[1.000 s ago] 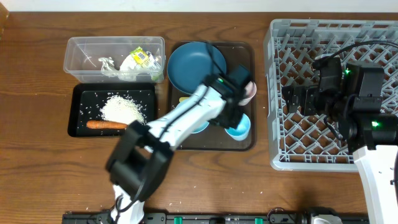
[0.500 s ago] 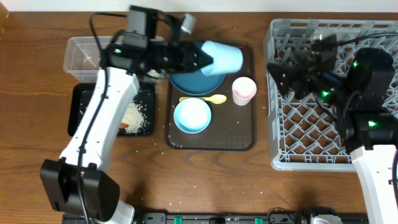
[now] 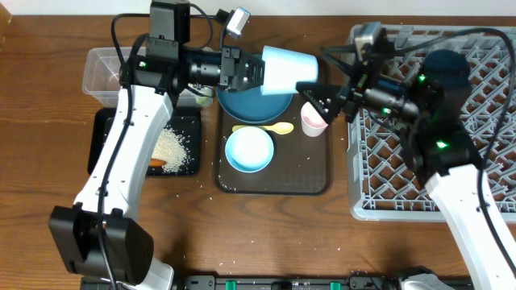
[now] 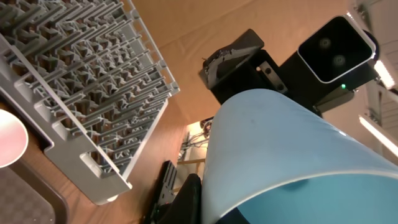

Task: Sort waste into correct bins and load items into the dishwasher rack
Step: 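Hand the blue cup from the left gripper to the right gripper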

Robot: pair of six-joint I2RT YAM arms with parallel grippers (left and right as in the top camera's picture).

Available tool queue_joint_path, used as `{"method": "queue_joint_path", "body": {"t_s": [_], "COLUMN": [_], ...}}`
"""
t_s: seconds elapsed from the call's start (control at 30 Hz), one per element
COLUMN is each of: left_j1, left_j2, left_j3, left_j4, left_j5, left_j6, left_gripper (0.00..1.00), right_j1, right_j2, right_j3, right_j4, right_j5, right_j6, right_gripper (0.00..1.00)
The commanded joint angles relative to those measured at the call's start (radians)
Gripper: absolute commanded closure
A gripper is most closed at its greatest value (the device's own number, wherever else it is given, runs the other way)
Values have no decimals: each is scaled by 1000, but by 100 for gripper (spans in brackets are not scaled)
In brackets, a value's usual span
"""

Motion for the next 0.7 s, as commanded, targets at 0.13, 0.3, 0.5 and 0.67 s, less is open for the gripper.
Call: {"method": "queue_joint_path", "body": {"t_s": [0.13,0.3,0.5,0.67], "left_j1": [-23,-27,-28,-32], "left_j2": [1,1,1,1], "left_j3": [6,6,6,6], "left_j4": [2,2,2,2], "left_j5": [101,101,101,101], "left_j6": [0,0,-39,-97], "left_gripper": [94,94,94,94], "right_j1": [6,6,27,44], "right_j2": [79,93,95,95], "right_j3": [12,12,12,12], "right_j4": [159,191,225,226], "right_j5": [-125,-164,-205,-214], "right_j6": [111,121,119,105], "right_gripper": [11,21,23,29]}}
